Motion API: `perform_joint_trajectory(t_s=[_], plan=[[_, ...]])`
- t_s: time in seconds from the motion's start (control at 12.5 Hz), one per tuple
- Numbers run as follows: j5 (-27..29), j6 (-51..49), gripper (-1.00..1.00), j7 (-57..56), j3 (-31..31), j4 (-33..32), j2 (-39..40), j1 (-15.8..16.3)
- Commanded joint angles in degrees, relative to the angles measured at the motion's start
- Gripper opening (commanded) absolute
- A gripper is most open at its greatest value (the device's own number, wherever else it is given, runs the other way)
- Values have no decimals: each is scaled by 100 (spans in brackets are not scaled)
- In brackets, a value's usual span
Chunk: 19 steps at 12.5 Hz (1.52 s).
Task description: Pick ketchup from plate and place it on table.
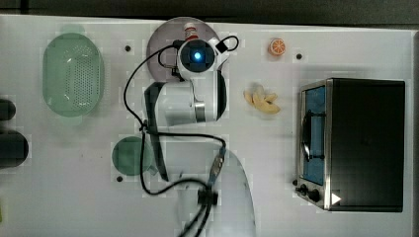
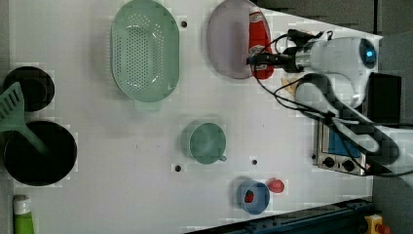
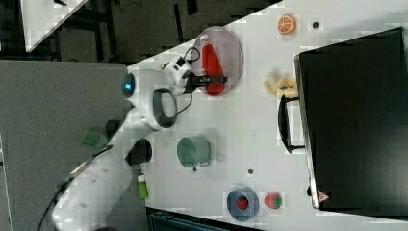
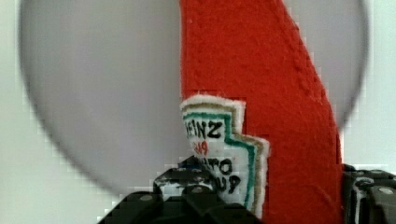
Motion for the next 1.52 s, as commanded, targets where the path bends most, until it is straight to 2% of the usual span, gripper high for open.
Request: perform_joint_trajectory(t_s=[0.08,0.4,0.72,0.96,1.28,1.52], plan=[[243,-872,30,75,-9,203,-1250,-62],[344,-1979,30,168,-76,-352,-2473,-245],[512,-1970,30,201,-276,-1677,-3550,-367],[513,-1850,30,578,-453,-2642,-4037,-370],[514,-825,30,981,-443,-3428,-3751,-359],[513,-110,30,984,-443,-3505,-3082,-356]])
